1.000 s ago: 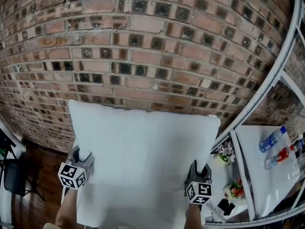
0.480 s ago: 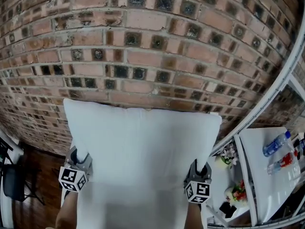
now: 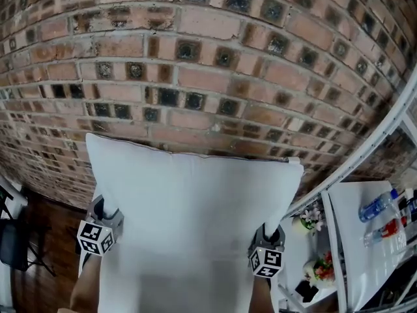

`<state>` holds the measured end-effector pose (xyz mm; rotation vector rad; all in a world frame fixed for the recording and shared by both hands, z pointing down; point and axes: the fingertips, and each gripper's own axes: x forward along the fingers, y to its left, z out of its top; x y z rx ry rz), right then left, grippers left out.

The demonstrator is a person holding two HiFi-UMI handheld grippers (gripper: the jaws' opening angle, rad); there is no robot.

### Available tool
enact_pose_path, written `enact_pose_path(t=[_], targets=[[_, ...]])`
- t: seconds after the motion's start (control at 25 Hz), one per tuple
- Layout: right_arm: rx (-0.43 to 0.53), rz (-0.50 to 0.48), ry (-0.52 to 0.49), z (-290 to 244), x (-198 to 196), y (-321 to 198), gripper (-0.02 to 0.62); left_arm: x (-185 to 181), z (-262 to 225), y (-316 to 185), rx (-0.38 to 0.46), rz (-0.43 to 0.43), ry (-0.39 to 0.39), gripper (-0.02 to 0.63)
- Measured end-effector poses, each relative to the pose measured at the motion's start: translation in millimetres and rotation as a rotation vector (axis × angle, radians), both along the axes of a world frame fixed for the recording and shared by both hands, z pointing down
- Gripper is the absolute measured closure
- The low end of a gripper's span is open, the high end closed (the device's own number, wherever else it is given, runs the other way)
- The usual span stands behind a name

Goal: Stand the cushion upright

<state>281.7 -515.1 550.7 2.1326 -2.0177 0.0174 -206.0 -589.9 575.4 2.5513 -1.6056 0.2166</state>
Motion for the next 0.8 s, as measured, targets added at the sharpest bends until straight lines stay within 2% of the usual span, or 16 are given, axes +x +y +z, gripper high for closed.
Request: enact_pose_path(t=[0.08,0.2,0.4,0.48,0.6,0.8], targets=[[-0.031,0.02,-0.013,6.8,3.0,1.4,0.463,-9.6,5.1,2.2,-0.008,-0.038,-0.028,0.328],[-0.06,0.045,-0.036,12.4,7.5,4.9,0.436,-23.5,6.6,10.5,-0.002,-0.104,-0.058,0.325],[-0.081,0.1,-0.095,14.7,21.1,11.8,0.367,-31.0,4.8,21.1,-0.011,-0.138,-0.061,0.325],[-0.075,0.134,-0.088,10.6,27.9,18.8,0.344,-32.0,3.7,25.2,-0.012,-0.145,-0.072,0.325],[-0.063,0.157,-0.059,1.5,32.0,25.4,0.348,-35.1,2.1,30.8,-0.021,-0.159,-0.062,0.325],[-0.06,0.164,-0.079,-3.5,33.5,33.8,0.351,-36.9,0.3,38.1,-0.031,-0.179,-0.065,0.325]])
